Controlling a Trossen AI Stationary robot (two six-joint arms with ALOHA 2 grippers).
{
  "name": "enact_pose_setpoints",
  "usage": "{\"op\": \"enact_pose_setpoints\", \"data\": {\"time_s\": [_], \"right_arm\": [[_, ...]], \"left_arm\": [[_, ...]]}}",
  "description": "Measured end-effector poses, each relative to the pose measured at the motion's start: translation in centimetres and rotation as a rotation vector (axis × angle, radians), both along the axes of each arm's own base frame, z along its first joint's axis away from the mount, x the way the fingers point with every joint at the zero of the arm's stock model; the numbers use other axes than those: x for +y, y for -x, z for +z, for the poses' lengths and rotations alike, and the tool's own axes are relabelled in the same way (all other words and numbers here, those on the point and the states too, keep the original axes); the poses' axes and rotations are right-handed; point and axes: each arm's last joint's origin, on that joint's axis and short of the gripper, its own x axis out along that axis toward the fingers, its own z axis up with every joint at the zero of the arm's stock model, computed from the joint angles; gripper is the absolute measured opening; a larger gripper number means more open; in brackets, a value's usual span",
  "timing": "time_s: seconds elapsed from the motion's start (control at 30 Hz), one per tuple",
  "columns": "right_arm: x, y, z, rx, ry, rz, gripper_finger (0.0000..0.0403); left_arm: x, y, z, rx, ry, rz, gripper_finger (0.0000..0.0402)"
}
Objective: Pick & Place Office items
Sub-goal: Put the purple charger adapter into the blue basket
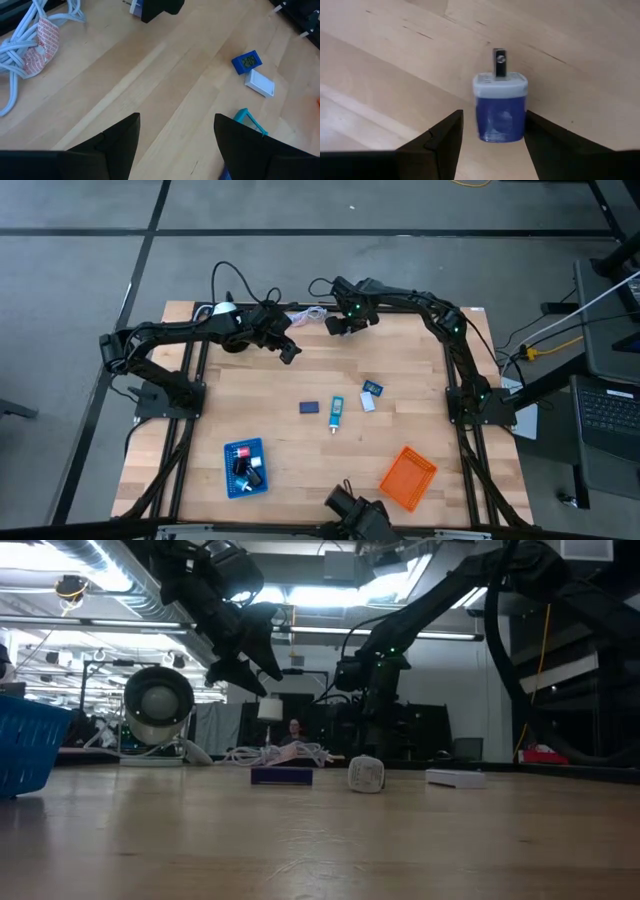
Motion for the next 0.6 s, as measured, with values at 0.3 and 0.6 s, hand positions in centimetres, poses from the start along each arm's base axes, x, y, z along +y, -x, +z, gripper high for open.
{"op": "enact_pose_setpoints", "data": {"time_s": [0.3, 0.6], "right_arm": [[-0.05, -0.01, 0.01, -0.004, 0.006, 0.015, 0.0171], [-0.04, -0.01, 0.09, -0.007, 0.007, 0.024, 0.0124]], "left_arm": [[0.0, 0.0, 0.01, 0.0, -0.002, -0.002, 0.0249], [0.02, -0.01, 0.02, -0.001, -0.004, 0.0, 0.0248]]}}
